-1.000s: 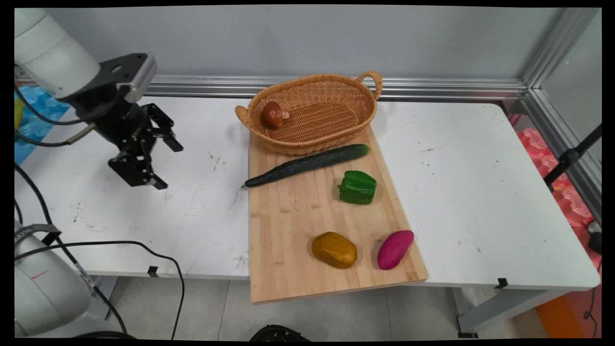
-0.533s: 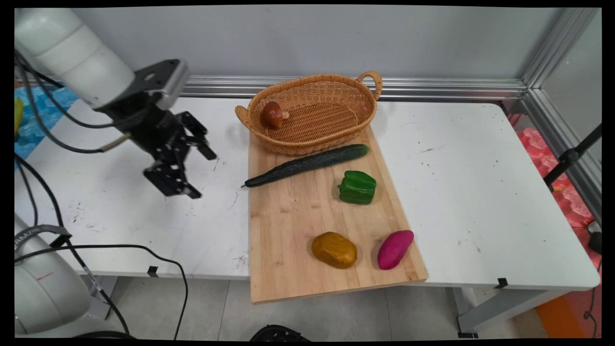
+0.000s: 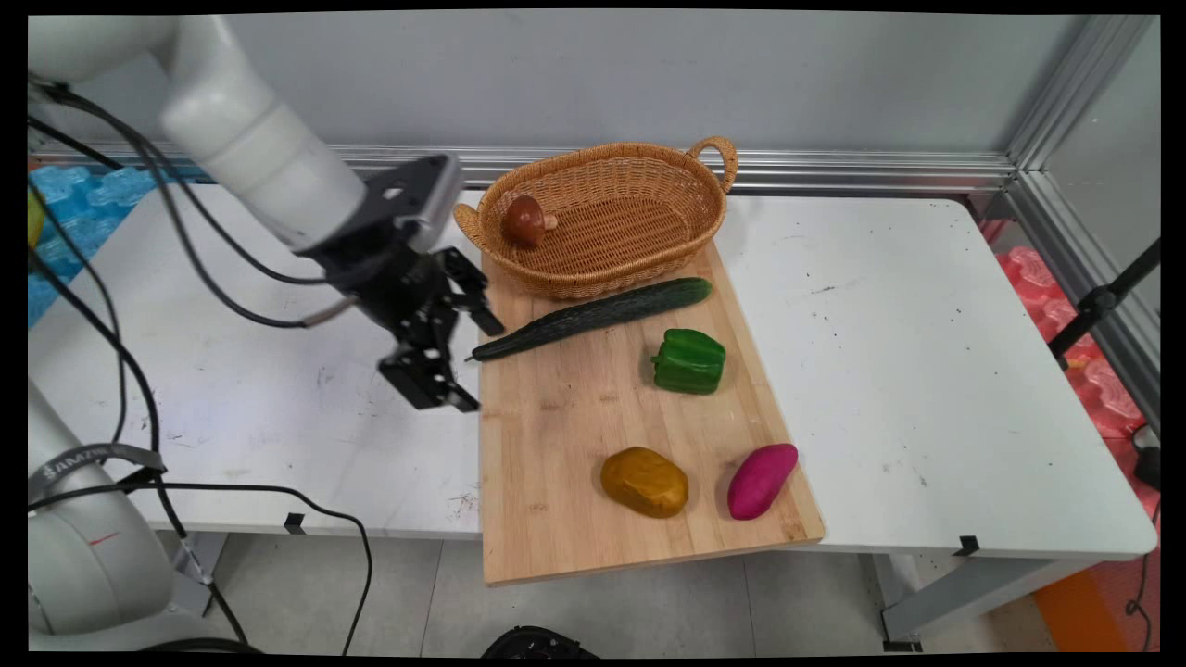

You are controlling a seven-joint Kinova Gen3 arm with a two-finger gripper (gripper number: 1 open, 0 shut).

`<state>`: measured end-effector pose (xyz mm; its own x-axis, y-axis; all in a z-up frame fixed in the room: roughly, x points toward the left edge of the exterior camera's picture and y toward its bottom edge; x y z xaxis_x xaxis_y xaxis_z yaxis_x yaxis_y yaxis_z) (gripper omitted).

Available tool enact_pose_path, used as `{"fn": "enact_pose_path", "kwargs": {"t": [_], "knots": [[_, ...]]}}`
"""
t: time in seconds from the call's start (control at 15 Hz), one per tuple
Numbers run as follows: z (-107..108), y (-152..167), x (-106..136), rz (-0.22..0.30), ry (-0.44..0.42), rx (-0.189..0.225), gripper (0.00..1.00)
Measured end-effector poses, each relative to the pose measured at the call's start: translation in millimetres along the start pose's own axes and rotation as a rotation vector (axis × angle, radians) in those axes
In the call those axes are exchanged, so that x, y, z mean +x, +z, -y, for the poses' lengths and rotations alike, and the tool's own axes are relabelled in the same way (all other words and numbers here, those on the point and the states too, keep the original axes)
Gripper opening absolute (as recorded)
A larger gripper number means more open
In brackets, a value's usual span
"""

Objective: Pick up the potato from the cutting board

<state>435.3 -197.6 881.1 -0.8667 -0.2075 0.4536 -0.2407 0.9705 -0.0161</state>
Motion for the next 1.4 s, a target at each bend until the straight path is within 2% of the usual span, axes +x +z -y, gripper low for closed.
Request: {"fn": "enact_pose_path", "kwargs": {"t": [0.87,1.4], "knots": [[4.9,115.1,55.6,-0.07,0.073,-0.071,1.0],[8.2,166.0,76.1,-0.088,0.085,-0.113,1.0]]}}
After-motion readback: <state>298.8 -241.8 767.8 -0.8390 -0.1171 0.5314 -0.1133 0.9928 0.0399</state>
